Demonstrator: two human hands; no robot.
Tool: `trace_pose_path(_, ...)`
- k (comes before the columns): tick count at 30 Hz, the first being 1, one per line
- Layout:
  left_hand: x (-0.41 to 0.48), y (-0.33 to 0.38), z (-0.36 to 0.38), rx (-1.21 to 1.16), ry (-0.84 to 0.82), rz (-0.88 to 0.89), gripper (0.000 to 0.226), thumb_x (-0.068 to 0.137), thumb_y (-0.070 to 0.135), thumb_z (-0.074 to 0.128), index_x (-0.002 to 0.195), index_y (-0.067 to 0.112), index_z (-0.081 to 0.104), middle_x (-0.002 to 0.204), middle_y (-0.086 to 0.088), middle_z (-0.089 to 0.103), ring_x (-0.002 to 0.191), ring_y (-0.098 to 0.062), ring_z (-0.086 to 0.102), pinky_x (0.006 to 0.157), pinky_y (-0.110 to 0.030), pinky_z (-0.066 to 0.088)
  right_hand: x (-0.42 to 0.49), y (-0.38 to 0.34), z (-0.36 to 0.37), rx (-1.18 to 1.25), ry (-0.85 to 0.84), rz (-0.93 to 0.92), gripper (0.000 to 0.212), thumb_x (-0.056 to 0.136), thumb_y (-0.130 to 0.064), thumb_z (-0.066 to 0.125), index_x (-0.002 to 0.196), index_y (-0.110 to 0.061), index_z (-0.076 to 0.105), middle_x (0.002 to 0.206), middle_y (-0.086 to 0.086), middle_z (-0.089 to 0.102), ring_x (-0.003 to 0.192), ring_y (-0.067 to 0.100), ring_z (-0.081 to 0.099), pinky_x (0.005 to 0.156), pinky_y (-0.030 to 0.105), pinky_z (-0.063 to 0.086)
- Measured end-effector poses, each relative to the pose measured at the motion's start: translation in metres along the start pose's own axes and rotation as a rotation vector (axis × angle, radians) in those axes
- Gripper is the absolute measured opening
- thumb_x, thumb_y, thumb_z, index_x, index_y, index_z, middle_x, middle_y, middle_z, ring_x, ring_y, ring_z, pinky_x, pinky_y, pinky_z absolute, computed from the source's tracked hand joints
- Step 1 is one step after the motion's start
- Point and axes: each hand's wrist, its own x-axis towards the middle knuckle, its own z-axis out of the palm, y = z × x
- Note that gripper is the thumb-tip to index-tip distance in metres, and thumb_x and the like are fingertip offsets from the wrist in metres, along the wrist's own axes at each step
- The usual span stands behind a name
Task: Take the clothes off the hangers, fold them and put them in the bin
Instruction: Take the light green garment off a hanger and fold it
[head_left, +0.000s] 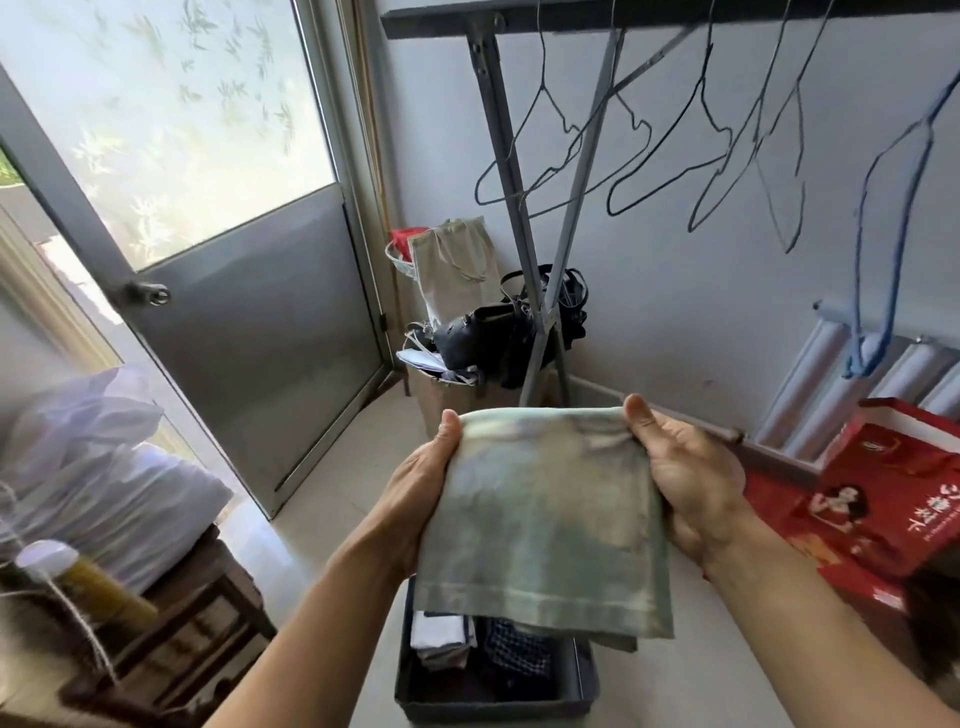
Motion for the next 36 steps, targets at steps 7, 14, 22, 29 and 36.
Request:
trace_pose_path(7,0.059,0.011,-0.047,-0.064,-0.001,-0.093,0.057,0.094,0.059,0.044,0.101,0.008,0.069,0.075,-0.010,0.073,0.058,-0.021,0.070,0.051,-0.030,0.057,0.032,0.036,0.026,-0.011,-0.246,0.277,0.058,0.058,-0.040,0.087,0.101,-0.002,0.075,0.108,0.021,0.071,0.089,0.029,0.072,0.069,0.037,0.060)
trace_pose_path(14,0.124,0.013,-0.106,-0.073,-0.314,-0.148,0.057,0.079,0.054,0.053,0.104,0.007,0.073,0.096,-0.011,0.074,0.080,-0.023,0.073,0.067,-0.035,0.061,0.091,0.066,0.061,0.112,0.046,0.220,0.032,0.083,-0.020,0.065,0.108,0.001,0.066,0.096,0.015,0.074,0.083,0.026,0.073,0.075,0.041,0.061)
trace_pose_path(22,0.198,-0.033,-0.141,-0.271,-0.026,-0.211,0.027,0.089,0.023,0.062,0.104,0.002,0.070,0.096,-0.014,0.074,0.077,-0.022,0.072,0.074,-0.034,0.060,0.146,0.144,0.070,0.311,0.095,0.352,0.040,0.087,-0.031,0.059,0.118,-0.007,0.065,0.113,0.014,0.071,0.097,0.027,0.071,0.076,0.038,0.061)
trace_pose_path(29,0.252,-0.127,-0.151,-0.822,-0.127,-0.138,0.101,0.058,0.060,0.084,0.137,0.004,0.054,0.140,-0.021,0.054,0.129,-0.038,0.052,0.107,-0.052,0.042,0.206,0.243,0.069,0.472,0.157,0.440,0.048,0.097,-0.037,0.047,0.132,-0.006,0.056,0.127,0.016,0.064,0.115,0.029,0.063,0.088,0.043,0.057)
trace_pose_path(36,0.334,-0.206,-0.171,-0.349,0.169,-0.219,0.029,0.089,0.013,0.063,0.116,0.002,0.061,0.103,-0.017,0.074,0.089,-0.030,0.072,0.071,-0.040,0.061,0.234,0.344,0.030,0.550,0.105,0.462,0.054,0.074,-0.027,0.076,0.124,-0.008,0.065,0.124,0.018,0.065,0.110,0.032,0.065,0.095,0.048,0.049)
